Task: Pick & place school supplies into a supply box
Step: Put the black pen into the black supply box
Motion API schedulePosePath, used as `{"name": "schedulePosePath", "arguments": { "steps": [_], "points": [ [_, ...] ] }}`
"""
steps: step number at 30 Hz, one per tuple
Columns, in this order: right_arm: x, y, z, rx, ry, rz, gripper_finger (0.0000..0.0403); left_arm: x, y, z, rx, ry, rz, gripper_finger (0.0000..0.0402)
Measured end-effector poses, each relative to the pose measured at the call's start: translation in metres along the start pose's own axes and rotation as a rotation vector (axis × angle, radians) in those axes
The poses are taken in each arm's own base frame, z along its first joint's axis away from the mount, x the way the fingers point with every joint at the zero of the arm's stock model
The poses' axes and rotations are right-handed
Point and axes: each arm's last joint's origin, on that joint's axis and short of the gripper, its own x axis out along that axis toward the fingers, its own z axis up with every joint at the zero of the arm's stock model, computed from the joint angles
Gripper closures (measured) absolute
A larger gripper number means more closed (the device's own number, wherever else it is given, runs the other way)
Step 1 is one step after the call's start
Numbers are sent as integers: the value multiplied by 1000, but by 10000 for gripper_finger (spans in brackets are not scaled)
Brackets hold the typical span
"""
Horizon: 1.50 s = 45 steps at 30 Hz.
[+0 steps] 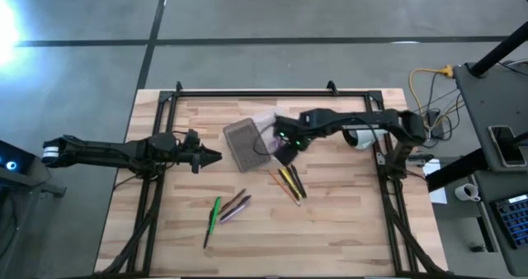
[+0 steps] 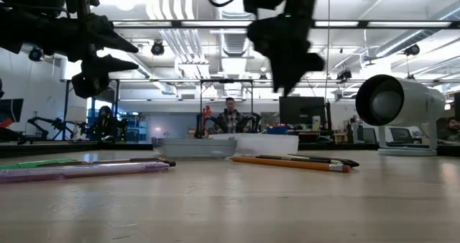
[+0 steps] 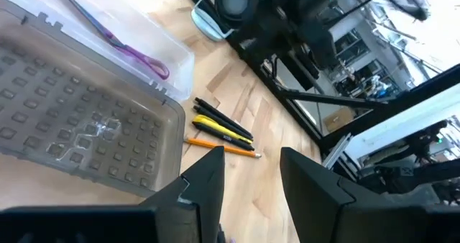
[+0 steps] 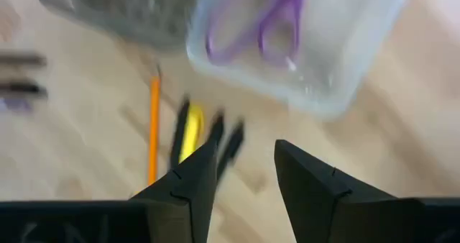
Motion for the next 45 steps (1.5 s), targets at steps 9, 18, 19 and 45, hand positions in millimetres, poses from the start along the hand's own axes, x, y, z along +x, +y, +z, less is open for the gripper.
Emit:
{"name": "schedulePosePath", "arguments": {
  "steps": [9,18,19,45],
  "points": [
    [26,5,-67,144,135,-51,273,0,0,0,1,1,2,281],
    [67,17,-69,275,144,-142,289,0,1,-1,1,3,5,281],
    [71,17,-68,283,149,-152,291,0,1,-1,1,3,5,281],
    [112,35,-56,198,149,-176,320,0,2,-2,-1,11,15,281]
  ]
}}
